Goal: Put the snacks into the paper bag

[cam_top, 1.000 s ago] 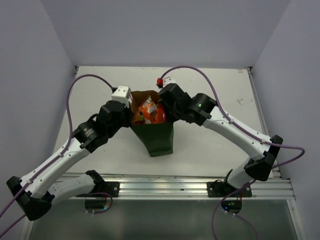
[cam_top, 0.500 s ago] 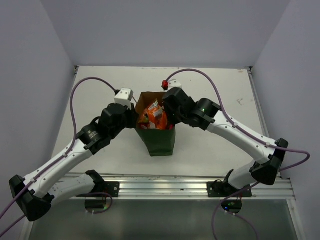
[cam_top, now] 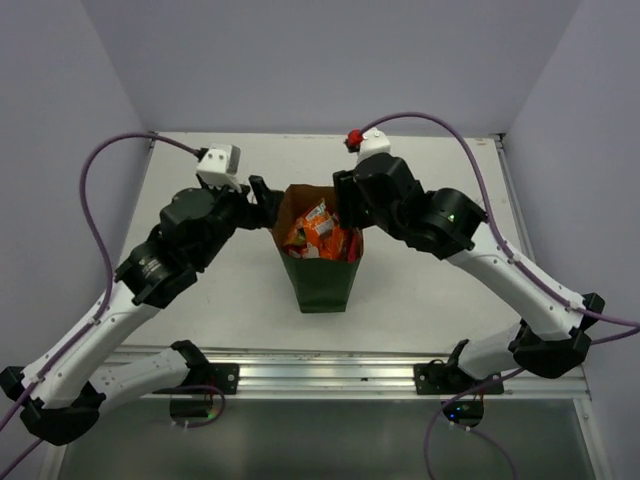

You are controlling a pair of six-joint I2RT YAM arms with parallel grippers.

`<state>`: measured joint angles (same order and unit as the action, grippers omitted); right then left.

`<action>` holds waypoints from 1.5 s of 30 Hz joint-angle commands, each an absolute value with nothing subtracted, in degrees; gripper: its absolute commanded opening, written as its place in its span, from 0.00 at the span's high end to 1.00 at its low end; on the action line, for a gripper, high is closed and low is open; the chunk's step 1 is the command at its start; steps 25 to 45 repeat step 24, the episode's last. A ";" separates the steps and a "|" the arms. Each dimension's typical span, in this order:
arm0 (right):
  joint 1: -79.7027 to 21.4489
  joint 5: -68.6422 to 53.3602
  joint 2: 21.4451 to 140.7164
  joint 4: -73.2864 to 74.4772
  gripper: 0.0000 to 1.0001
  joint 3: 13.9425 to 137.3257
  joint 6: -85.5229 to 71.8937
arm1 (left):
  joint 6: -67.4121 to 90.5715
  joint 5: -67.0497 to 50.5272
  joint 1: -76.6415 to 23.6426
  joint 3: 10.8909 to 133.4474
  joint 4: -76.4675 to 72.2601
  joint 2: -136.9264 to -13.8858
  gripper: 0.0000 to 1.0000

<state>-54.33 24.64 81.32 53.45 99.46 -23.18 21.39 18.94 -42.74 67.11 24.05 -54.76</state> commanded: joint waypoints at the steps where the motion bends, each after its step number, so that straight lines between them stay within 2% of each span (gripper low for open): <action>1: -54.23 30.22 76.29 56.15 0.47 106.16 -22.24 | 19.77 24.16 -42.98 74.07 24.42 -51.78 0.24; 4: -54.14 39.26 73.40 59.23 0.48 107.67 -20.92 | 21.09 34.42 -42.89 75.67 29.33 -50.37 0.22; 7: -54.23 51.03 69.45 60.73 0.47 104.08 -18.11 | 18.47 41.57 -42.28 71.75 31.38 -49.40 0.07; 8: -54.05 55.85 68.48 60.47 0.47 102.41 -16.71 | 16.89 38.61 -39.58 70.59 31.46 -49.13 0.02; 9: -54.05 58.42 66.47 60.47 0.46 98.65 -16.09 | 16.44 35.36 -36.94 69.62 31.46 -49.13 0.01; 13: -51.25 64.60 63.03 60.21 0.45 89.84 -15.21 | 14.42 20.33 -12.03 64.00 29.98 -50.88 0.00; 14: -50.46 64.77 62.58 59.77 0.45 88.17 -15.29 | 14.76 20.56 -9.43 63.38 29.97 -51.58 0.00; 17: -49.31 64.16 62.93 60.46 0.43 82.81 -18.01 | 15.55 19.08 -8.18 62.05 29.09 -54.66 0.00; 19: -49.39 62.58 64.24 61.69 0.38 82.01 -20.64 | 16.17 18.37 -7.30 61.70 28.48 -56.33 0.00; 22: -48.78 60.31 65.04 61.00 0.41 79.98 -21.88 | 16.44 16.35 -6.51 61.44 27.43 -57.13 0.00; 24: -48.52 59.42 66.26 60.21 0.35 79.72 -21.27 | 16.35 15.82 -6.33 61.35 26.99 -57.74 0.00; 45: -48.52 59.42 66.26 60.21 0.35 79.72 -21.27 | 16.35 15.82 -6.33 61.35 26.99 -57.74 0.00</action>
